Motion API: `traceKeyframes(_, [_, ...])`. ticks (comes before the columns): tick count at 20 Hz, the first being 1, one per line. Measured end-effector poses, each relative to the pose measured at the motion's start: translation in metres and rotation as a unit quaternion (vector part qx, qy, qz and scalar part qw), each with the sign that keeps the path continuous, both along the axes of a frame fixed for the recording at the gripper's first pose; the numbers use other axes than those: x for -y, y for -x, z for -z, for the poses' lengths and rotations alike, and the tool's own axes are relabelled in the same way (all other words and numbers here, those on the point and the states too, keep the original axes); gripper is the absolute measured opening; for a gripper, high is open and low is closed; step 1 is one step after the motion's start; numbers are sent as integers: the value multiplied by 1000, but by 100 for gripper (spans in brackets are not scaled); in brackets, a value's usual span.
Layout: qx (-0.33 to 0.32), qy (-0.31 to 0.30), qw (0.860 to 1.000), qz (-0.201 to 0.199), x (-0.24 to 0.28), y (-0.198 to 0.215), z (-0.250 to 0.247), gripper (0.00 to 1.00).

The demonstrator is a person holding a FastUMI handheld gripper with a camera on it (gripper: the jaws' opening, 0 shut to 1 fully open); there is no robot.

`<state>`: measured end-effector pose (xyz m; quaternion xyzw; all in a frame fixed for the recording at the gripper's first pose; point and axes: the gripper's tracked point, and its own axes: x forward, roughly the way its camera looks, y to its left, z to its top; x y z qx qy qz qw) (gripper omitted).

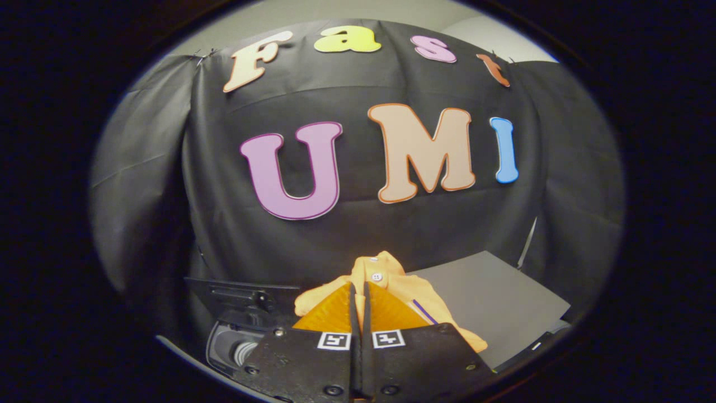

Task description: Put the clothes into the washing machine and then close the washing machine lid.

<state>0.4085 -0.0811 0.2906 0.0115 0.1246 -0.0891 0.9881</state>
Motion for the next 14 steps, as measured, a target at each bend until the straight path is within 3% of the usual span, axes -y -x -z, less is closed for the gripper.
traceKeyframes(10, [-41,-41,992,-116,-154,-28,44,0])
traceKeyframes(14, [-64,-65,986,-136,-190,-45,78,0])
